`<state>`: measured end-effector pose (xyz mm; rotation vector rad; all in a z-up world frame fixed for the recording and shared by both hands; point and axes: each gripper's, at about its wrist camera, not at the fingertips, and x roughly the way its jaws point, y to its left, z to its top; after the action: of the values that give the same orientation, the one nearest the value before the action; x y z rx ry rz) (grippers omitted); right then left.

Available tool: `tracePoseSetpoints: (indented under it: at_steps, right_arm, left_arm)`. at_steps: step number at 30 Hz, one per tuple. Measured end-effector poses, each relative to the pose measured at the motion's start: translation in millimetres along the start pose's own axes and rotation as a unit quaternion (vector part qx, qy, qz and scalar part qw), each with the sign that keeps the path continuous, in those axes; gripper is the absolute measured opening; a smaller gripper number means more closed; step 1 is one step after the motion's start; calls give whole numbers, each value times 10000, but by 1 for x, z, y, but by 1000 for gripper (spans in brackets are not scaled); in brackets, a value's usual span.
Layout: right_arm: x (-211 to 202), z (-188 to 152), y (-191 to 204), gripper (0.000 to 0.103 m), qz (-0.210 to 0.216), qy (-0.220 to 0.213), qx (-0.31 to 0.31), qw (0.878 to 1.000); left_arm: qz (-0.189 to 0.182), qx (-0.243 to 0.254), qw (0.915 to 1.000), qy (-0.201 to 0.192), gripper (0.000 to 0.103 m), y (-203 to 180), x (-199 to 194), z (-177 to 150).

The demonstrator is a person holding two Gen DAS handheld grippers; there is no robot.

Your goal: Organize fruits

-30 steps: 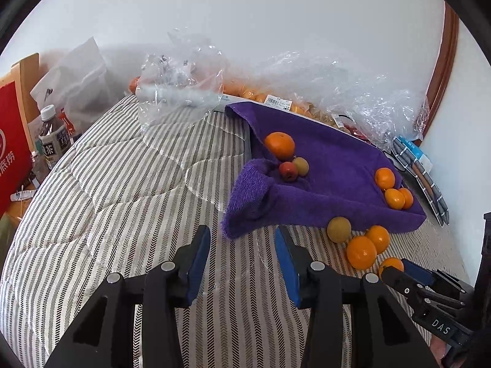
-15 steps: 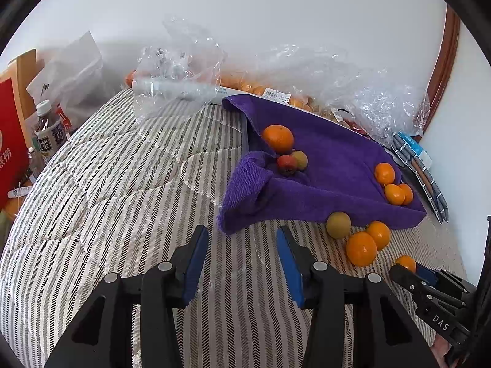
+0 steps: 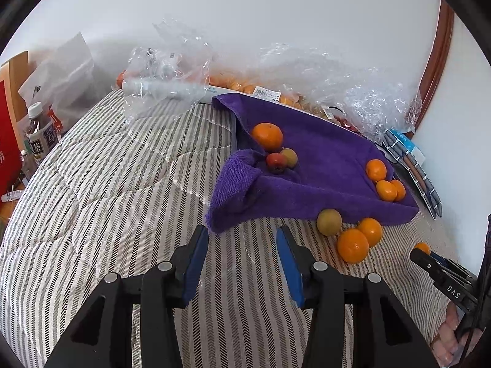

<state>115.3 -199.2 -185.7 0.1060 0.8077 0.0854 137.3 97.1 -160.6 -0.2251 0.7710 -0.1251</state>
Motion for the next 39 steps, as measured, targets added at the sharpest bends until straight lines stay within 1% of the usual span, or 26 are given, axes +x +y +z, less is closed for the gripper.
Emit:
tracePoseSetpoints:
  at_steps: [3, 6, 7, 10, 14, 17, 20, 24, 29, 31, 33, 36, 39]
  right_arm:
    - [-1, 2, -6, 34, -41, -68, -62, 9999]
    - [-1, 4, -9, 34, -56, -100, -63, 9999]
    - [0, 4, -10, 34, -32, -90, -40, 9999]
    - [0, 4, -14, 34, 56, -110, 19, 9999]
    - [-1, 4, -14, 34, 135, -134, 49, 9998]
    - [-2, 4, -17, 34, 229, -158, 121, 9995]
    - [0, 3, -21, 34, 337, -112, 194, 9992]
    - [1, 3, -21, 34, 391, -81, 206, 9990]
    - [4, 3, -20, 34, 310, -2, 190, 9993]
    - [4, 3, -21, 34, 302, 4, 205, 9993]
    - [4, 3, -21, 34, 268, 9, 232, 9994]
    - [4, 3, -23, 34, 247, -2, 283, 9993]
    - [3, 3, -24, 34, 246, -27, 324, 9992]
  left_arm:
    - [16, 106, 9999, 108, 44, -5, 3, -1]
    - [-86, 293, 9995, 94, 44, -16, 2, -3]
    - [-81, 357, 9993, 119, 44, -22, 3, -3]
    - [-240, 544, 9979, 261, 44, -38, 9, -1]
    - [-278, 756, 9960, 381, 44, -57, 22, 3]
    - [-230, 798, 9957, 400, 44, -63, 31, 4]
    - [-389, 848, 9942, 544, 43, -67, 39, 6]
    - [-482, 880, 9930, 631, 43, -73, 48, 9]
    - [-411, 905, 9929, 650, 43, -81, 56, 11]
    - [-401, 906, 9932, 619, 38, -85, 57, 12]
    - [-460, 882, 9931, 624, 26, -86, 58, 12]
    - [-510, 862, 9932, 585, 25, -84, 54, 11]
    - [-548, 727, 9949, 426, 25, -79, 47, 11]
